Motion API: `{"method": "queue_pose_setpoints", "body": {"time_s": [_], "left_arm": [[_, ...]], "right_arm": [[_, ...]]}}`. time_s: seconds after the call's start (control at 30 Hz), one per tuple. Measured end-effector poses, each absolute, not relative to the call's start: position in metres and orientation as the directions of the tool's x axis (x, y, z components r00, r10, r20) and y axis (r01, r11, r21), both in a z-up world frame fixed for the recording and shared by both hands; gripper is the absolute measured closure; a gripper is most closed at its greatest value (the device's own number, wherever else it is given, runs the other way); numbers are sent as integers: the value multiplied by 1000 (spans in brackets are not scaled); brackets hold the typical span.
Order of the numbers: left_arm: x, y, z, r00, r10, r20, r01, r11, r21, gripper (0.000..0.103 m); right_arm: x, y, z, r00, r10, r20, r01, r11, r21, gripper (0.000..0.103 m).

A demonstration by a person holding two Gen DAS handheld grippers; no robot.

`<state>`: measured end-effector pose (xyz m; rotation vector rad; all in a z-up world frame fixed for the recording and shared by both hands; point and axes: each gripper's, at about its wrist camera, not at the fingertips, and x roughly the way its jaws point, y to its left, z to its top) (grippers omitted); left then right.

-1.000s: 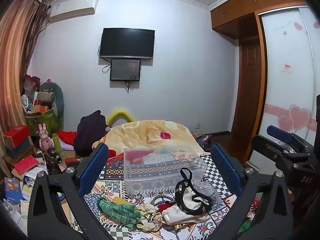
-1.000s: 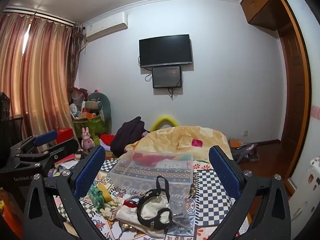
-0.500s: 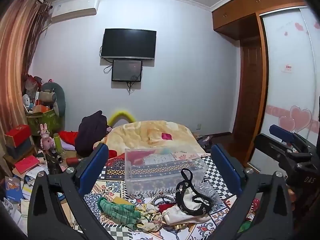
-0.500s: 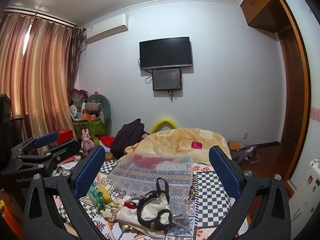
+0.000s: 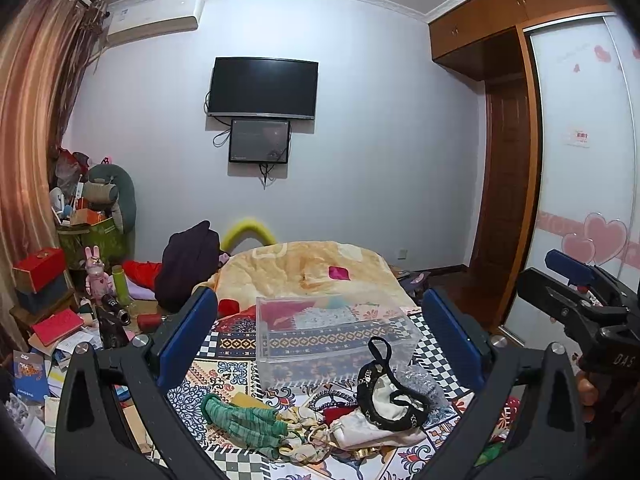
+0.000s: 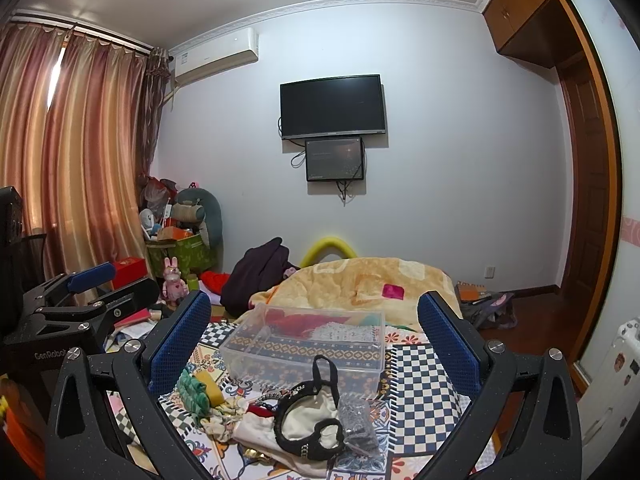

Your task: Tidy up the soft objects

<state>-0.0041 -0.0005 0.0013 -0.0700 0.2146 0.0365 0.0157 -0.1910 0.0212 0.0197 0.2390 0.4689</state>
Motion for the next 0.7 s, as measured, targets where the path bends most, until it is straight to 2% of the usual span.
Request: {"method": "queue_pose_setpoints", "body": {"time_s": [0.7], "left_arm": [[-6, -7, 3, 977, 28, -211, -40, 998, -53, 0]], "right_arm": [[15, -192, 22, 865, 450, -224, -447, 892, 69, 0]]}}
